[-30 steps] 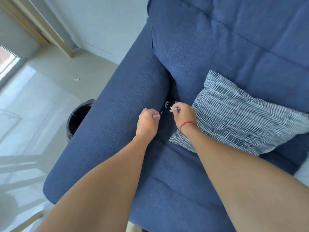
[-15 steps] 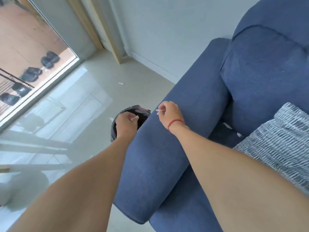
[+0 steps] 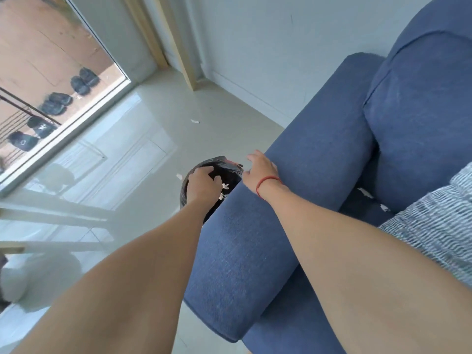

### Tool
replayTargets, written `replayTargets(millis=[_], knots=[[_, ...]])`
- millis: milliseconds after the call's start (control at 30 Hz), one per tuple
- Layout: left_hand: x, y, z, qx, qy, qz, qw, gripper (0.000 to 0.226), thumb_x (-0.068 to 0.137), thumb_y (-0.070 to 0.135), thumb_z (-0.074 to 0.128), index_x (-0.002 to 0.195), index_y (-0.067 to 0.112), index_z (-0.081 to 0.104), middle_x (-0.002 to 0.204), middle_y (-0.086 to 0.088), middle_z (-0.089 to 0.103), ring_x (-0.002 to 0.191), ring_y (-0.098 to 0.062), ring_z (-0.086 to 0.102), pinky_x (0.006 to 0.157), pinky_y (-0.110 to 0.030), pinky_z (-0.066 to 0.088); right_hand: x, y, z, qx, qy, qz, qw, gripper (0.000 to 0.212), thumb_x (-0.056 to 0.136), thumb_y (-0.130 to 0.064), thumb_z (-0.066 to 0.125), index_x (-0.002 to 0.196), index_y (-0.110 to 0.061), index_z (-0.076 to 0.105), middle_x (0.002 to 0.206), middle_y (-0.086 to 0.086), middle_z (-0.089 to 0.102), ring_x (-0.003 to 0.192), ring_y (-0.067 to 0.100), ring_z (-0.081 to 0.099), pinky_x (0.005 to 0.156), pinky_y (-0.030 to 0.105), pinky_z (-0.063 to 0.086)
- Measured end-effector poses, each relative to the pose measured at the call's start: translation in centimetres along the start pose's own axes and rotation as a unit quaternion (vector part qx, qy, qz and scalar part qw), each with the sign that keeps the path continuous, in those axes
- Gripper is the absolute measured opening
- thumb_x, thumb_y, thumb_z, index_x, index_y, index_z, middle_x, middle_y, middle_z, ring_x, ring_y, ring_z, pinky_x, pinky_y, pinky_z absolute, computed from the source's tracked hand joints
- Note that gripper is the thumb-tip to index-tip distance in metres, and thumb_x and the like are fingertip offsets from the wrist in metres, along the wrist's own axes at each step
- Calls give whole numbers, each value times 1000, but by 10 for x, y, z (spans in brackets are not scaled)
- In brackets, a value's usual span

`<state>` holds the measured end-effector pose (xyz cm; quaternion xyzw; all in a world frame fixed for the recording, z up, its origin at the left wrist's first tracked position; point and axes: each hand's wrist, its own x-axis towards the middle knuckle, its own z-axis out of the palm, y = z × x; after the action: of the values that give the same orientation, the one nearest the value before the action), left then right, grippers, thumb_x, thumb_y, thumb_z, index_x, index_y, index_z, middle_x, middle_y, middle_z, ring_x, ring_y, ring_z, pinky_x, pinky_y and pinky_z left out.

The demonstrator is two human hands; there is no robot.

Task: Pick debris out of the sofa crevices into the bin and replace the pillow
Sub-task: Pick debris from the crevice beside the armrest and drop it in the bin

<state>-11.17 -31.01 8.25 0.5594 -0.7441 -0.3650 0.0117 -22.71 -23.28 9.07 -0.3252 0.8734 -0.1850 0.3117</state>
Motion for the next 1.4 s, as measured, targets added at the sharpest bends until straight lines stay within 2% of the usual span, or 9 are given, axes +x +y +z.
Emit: replayTargets(millis=[100,233,333,500,700,867,1100,1267,1400], knots=[[-14,24,13,31,-34,18,999,39,90,21,54,128,13,59,109,-10,70,91,-26,64,81,-29,50,-9,27,-24,3,34,39,999,41,92,-15,47,133,-13,47,158,5,24,137,28,37,121,44,17],[-40,66,39,53,-91,55,993,28,90,25,54,116,17,59,113,-6,64,93,-29,67,80,-38,57,-33,68,-62,31,49,77,995,56,93,-18,47,147,-16,31,161,1,14,145,25,26,123,43,5],[-66,99,65,84,-115,92,986,52,91,29,54,141,18,43,141,-4,51,110,-26,62,87,-38,55,-58,105,-88,53,53,108,991,55,94,-18,46,147,-16,32,161,-1,14,145,27,24,122,44,12],[-108,149,118,97,-136,171,971,52,93,29,50,144,19,40,148,-1,45,125,-23,53,92,-37,51,-97,173,-120,61,48,151,985,48,94,-17,43,142,-14,37,157,1,25,137,32,38,117,45,23],[-151,174,175,137,-191,231,944,52,93,27,50,143,17,40,152,-1,39,120,-26,56,98,-43,49,-124,242,-123,75,42,183,979,45,94,-8,42,138,-3,40,148,13,36,137,32,38,113,44,33],[-158,157,218,104,-231,175,952,52,91,25,52,142,15,43,127,-12,61,111,-30,61,95,-40,51,-121,277,-109,77,18,187,979,52,92,-1,39,144,-4,34,150,11,34,138,29,36,115,40,32],[-124,119,273,104,-338,76,932,58,92,25,52,147,15,34,146,-11,42,127,-23,48,97,-26,40,-74,301,-80,94,-9,193,977,51,92,1,37,143,-6,37,155,10,30,139,28,36,115,39,33],[-98,103,314,107,-352,43,929,58,93,21,51,148,12,31,150,-11,40,137,-25,39,114,-35,32,-37,326,-55,80,-48,184,979,55,93,1,38,146,-13,36,160,3,19,146,21,25,119,38,25],[-81,101,345,90,-344,12,934,57,93,14,48,148,16,31,151,-8,37,139,-25,37,117,-32,27,-8,348,-33,39,-76,180,980,53,92,0,41,144,-13,39,160,6,19,145,24,27,119,37,26]])
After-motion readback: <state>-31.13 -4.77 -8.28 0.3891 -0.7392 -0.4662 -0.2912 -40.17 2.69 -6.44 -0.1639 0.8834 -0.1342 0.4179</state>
